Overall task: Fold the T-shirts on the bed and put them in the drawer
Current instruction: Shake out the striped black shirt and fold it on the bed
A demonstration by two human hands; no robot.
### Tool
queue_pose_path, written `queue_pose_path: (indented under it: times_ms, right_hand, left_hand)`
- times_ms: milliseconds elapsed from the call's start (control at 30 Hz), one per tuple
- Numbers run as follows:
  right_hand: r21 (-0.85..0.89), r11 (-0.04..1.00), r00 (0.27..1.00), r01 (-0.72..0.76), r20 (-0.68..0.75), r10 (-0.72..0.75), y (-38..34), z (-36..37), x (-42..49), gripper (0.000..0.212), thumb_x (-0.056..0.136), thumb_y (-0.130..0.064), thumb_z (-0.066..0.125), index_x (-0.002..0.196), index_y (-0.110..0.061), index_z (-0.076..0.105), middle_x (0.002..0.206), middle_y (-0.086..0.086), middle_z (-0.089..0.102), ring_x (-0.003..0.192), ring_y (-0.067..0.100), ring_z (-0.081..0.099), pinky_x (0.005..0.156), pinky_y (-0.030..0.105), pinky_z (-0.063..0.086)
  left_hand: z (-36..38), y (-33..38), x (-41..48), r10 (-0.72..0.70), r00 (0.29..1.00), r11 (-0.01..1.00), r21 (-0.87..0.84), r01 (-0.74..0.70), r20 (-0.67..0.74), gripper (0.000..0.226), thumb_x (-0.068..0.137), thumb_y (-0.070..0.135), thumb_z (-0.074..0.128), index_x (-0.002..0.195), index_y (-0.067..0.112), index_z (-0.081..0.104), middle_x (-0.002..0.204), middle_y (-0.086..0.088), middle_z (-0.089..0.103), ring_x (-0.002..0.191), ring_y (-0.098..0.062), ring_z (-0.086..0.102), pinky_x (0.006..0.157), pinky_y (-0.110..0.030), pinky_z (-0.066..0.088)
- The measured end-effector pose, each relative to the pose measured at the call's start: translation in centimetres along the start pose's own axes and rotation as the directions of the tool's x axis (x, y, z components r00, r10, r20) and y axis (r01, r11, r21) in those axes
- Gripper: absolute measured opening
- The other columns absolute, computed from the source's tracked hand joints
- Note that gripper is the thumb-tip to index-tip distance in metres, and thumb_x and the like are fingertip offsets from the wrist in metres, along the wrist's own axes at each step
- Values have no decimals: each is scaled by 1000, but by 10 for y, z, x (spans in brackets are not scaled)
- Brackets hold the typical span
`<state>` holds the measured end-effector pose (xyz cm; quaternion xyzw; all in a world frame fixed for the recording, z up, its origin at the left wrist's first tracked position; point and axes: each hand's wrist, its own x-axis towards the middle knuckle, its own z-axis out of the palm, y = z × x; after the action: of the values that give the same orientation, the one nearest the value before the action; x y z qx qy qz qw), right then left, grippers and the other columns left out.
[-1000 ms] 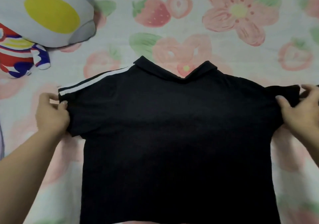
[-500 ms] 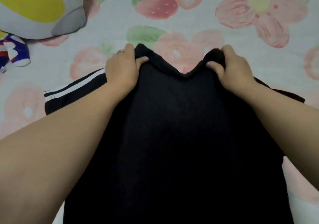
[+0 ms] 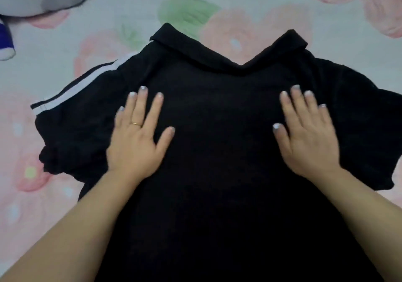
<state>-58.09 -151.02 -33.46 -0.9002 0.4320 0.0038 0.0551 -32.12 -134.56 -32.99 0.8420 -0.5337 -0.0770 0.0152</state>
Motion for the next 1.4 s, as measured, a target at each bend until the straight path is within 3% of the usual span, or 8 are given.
queue_pose_path:
  times_ms: [200,400,567,767,967,1133,1267,1400]
  right_hand:
    - [-24,943,943,-332,-9,332,52,-27,-18,69,91,-47,20,148,-9,18,156,13,11,143,39,4,113,59,6]
    - [177,965,981,193,-65,-184,-91,-8,-92,58,91,-41,32,142,-12,29,149,7,24,140,27,24,112,42,13]
    - [-41,989,988,-140,53,142,3,-8,-143,59,92,-36,23,140,-2,33,147,16,34,134,38,36,105,54,29]
    - [213,708,739,-673,168,652,17,-32,-198,68,81,-42,49,132,1,37,123,31,48,112,46,43,91,57,37]
    - [540,356,617,-763,445,649,41,-55,-229,19,88,-34,59,84,-16,63,86,7,70,76,26,65,59,33,54]
    - [326,512,605,-795,496,624,75,-64,-255,6,84,-32,66,81,-27,68,69,-2,73,58,16,68,42,14,47]
    - [-22,727,596,-686,557,579,81,-43,-253,19,79,-21,70,90,-15,55,93,23,68,79,32,65,70,37,52]
    - [-63,881,818,-470,344,461,32,-71,-164,45,76,-50,55,107,-18,51,93,16,60,83,38,58,77,55,51]
  left_hand:
    - [-39,-52,-11,-345,938,937,38,346,-35,65,87,54,22,147,29,15,157,-10,10,143,-34,4,111,-60,0]
    - [-9,72,-92,143,989,990,-12,-144,-44,57,85,49,37,140,36,28,150,-7,24,137,-35,30,110,-49,9]
    - [0,-16,-157,-298,952,955,15,297,68,61,84,49,32,139,23,36,148,-21,31,134,-45,30,103,-59,25]
    - [-27,-13,-197,-655,734,613,-440,656,182,70,79,47,54,132,5,37,111,-21,53,111,-43,44,95,-50,33]
    - [-52,-19,-219,-651,579,-103,-813,574,491,23,84,11,65,97,28,58,88,0,72,70,-9,68,57,-24,53]
    - [-63,-34,-242,-505,608,100,-658,746,613,6,87,11,61,87,16,65,56,8,65,40,-1,50,36,-14,34]
    - [-45,-25,-246,-597,646,444,-475,760,475,15,82,24,68,86,13,59,77,-6,66,70,-22,62,64,-36,49]
    - [-42,-23,-218,-788,548,262,-654,709,279,35,79,35,69,107,17,58,78,4,61,75,-11,58,73,-30,42]
